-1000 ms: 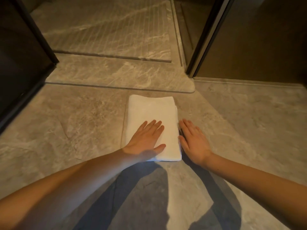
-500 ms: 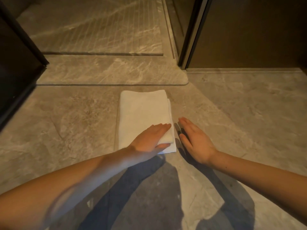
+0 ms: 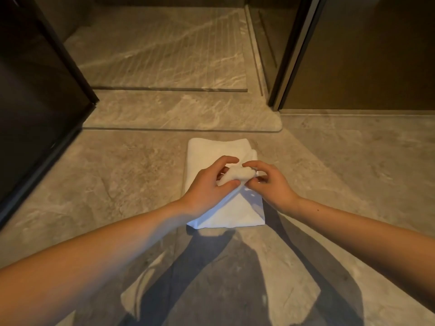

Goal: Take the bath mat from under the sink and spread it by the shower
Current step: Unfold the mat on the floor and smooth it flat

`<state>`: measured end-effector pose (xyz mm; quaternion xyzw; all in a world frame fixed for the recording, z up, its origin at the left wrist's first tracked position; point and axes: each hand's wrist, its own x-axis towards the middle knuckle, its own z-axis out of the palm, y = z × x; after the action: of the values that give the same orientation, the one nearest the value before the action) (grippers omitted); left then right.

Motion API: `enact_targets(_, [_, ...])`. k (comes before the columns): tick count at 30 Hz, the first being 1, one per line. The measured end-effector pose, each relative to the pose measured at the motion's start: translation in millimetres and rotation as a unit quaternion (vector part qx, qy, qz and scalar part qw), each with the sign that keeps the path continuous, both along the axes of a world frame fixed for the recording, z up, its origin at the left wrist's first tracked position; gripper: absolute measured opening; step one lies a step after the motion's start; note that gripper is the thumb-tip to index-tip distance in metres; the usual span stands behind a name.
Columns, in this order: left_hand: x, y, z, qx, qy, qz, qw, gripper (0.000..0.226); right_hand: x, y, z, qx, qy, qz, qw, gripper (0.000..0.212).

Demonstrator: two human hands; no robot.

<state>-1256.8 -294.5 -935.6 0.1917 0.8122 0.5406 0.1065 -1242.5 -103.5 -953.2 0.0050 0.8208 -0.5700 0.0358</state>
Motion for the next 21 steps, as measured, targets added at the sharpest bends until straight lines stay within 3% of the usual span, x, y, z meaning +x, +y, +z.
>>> enact_targets(4, [-6,-8,17,-0.006,0.015,0.009,1.000,0.049,-10,-8,16,0.025,0.026,0.023,0.999,0.027])
enact_targets(9, [-12,-35,38,-0.018,0.042,0.017,0.999,0.042,-18,-26,28,0.094,0.045,0.020,0.994,0.030])
enact_targets(18, [19,-111,29,0.102,0.036,0.165,0.980,0.041,-39,-108,40,0.133,0.163,0.130,0.969,0.029])
enact_targets(21, [23,-137,26,0.098,0.025,0.200,0.975,0.040,-48,-140,35,0.154,0.194,0.160,0.955,0.028])
